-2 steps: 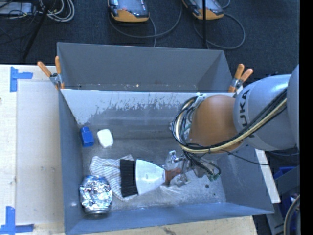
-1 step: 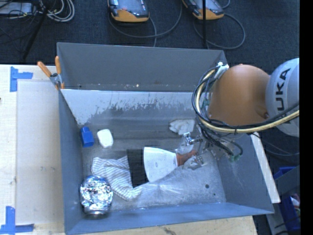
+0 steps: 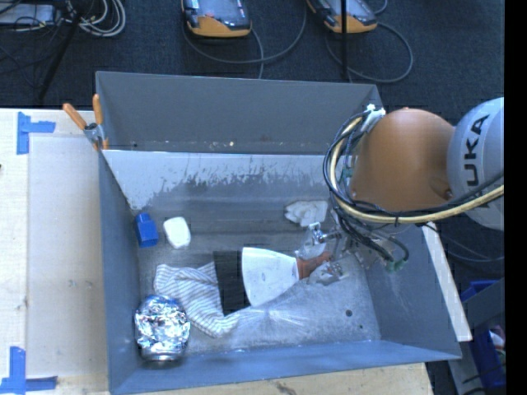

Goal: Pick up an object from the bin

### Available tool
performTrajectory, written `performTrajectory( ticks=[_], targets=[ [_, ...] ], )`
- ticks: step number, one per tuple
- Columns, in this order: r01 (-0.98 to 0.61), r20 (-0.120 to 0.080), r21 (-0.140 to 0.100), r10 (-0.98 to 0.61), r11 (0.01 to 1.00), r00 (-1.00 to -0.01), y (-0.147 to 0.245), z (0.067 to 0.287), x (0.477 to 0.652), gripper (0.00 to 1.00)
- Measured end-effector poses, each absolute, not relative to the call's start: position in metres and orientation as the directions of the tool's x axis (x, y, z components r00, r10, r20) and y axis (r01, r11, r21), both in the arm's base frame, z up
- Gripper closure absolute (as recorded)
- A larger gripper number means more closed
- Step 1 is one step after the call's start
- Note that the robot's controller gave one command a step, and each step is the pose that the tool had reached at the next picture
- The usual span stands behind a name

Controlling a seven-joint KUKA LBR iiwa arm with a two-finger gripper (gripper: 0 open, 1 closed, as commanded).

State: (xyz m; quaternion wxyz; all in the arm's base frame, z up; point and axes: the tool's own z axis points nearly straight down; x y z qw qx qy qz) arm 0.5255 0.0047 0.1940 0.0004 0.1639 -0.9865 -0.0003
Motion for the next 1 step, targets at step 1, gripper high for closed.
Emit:
performTrajectory(
  ticks=[1],
  targets=[
    [-0.404,0.004,0.002,-0.404,0.915,-0.915,0.0150,0.2294,0.5407,1.00]
  ],
)
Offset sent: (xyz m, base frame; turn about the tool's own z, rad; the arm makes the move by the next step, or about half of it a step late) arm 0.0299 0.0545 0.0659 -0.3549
